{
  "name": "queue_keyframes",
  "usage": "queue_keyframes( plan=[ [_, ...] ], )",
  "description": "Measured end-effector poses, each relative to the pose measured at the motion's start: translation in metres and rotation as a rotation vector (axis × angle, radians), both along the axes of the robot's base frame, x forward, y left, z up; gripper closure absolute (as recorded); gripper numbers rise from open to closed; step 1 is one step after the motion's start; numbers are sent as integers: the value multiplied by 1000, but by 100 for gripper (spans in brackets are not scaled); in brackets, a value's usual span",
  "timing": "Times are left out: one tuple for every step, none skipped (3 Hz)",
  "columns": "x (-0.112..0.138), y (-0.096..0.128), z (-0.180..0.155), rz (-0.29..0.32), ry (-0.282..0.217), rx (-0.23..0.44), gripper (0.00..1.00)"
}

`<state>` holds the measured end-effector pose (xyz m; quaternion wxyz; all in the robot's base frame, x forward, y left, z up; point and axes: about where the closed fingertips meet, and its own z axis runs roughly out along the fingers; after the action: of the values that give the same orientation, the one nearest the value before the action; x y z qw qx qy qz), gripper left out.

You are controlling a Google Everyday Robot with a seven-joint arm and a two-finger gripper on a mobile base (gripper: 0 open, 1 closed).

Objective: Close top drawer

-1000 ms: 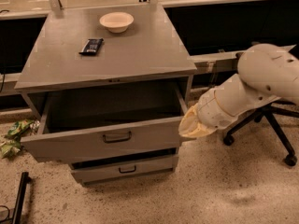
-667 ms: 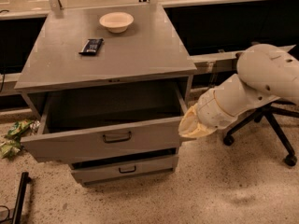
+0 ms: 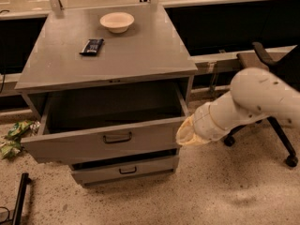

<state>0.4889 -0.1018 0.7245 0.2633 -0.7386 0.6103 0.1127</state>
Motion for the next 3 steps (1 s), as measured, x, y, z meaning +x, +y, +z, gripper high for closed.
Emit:
queue_keyframes(
  plan=[
    [11, 6, -46, 14, -46, 20, 100],
    [36, 10, -78, 9, -133, -2, 100],
    [60, 13, -82, 14, -198, -16, 100]
  ],
)
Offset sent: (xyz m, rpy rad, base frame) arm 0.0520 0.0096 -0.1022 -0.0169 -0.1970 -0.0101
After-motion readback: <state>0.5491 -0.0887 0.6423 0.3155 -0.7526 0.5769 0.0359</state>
